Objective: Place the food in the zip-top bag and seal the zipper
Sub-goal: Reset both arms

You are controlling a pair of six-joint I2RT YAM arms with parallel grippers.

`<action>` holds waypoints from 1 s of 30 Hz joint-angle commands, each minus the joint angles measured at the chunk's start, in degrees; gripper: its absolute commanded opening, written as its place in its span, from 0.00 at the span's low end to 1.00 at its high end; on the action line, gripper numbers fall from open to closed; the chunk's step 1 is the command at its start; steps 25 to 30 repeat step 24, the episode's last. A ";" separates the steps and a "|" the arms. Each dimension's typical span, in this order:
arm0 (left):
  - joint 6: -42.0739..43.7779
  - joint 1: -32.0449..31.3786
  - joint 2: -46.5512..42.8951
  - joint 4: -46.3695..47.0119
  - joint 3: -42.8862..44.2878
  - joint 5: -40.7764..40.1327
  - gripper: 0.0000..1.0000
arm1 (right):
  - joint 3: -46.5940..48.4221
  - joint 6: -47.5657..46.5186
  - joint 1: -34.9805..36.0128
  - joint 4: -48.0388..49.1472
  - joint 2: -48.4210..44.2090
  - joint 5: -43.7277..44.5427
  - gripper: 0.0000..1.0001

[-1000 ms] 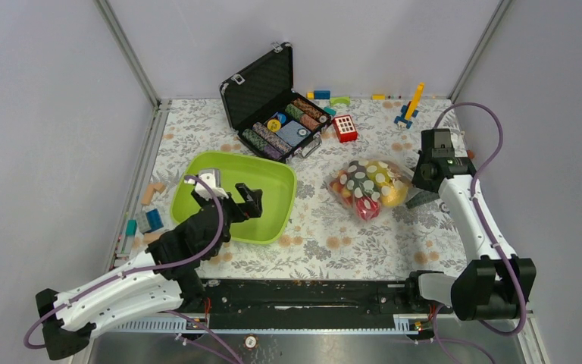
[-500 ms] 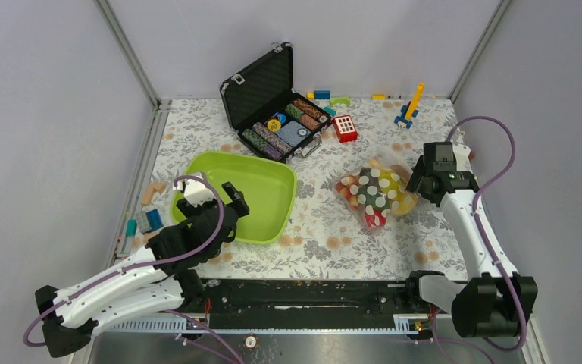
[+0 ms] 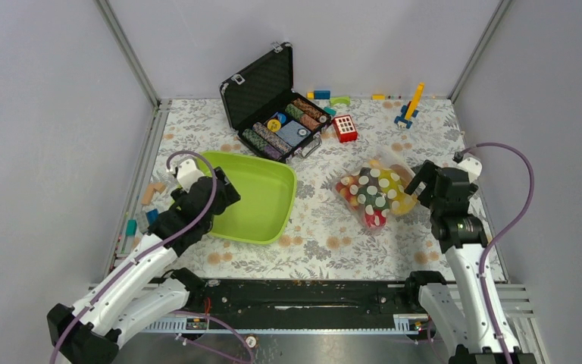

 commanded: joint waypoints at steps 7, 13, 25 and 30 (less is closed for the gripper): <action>4.44 7.94 0.53 6.10 2.98 17.35 0.99 | -6.28 0.14 -0.23 10.69 -8.58 -3.10 1.00; 3.63 8.34 -2.44 5.95 1.57 15.81 0.99 | -7.60 0.10 -0.17 10.74 -9.92 -3.34 1.00; 3.47 8.42 -3.22 5.83 1.19 14.25 0.99 | -9.42 -1.02 -0.18 11.03 -13.49 -5.60 1.00; 3.47 8.42 -3.22 5.83 1.19 14.25 0.99 | -9.42 -1.02 -0.18 11.03 -13.49 -5.60 1.00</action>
